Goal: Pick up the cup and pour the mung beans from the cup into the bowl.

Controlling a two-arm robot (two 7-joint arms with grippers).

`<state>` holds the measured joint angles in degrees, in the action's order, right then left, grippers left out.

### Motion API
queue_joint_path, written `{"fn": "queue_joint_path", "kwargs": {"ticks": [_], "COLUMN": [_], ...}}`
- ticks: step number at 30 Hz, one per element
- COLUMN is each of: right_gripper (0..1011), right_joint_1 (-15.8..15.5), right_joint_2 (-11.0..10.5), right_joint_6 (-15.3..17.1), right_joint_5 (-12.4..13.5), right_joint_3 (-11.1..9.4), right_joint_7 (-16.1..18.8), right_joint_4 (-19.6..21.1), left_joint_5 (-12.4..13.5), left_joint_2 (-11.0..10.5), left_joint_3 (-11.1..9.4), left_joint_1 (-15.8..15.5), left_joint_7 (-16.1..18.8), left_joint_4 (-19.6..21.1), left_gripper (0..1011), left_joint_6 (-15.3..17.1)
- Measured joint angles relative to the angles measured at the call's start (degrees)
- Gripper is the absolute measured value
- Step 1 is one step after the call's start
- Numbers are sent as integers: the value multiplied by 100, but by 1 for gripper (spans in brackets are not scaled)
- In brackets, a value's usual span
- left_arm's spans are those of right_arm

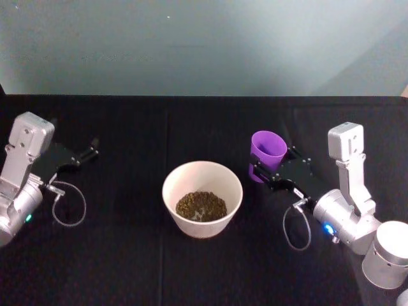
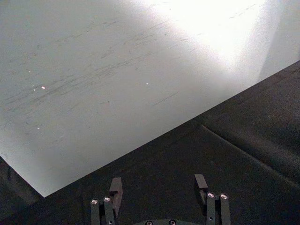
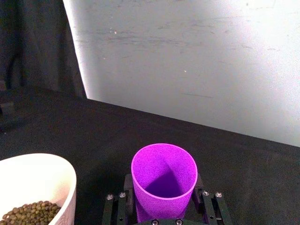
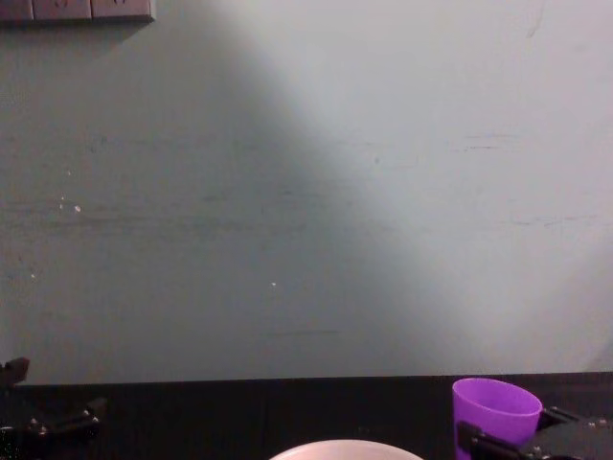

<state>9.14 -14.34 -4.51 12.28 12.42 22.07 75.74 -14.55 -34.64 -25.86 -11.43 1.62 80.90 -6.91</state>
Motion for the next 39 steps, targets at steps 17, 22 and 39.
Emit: {"fn": "queue_joint_path", "kwargs": {"ticks": [17, 22, 39], "right_gripper": [1002, 1003, 1003], "right_joint_1": [-55, -153, -660], "right_joint_2": [-108, -147, -191], "right_joint_6": [-150, -168, -195], "right_joint_5": [146, 184, 110], "right_joint_3": [144, 118, -388], "right_joint_7": [-134, -185, -876], "right_joint_4": [27, 272, 1420], "left_joint_5": [0, 0, 0], "left_joint_2": [0, 0, 0], "left_joint_3": [0, 0, 0], "left_joint_1": [0, 0, 0], "left_joint_7": [0, 0, 0], "left_joint_4": [0, 0, 0], "left_gripper": [1000, 1000, 1000], "left_joint_6": [0, 0, 0]}}
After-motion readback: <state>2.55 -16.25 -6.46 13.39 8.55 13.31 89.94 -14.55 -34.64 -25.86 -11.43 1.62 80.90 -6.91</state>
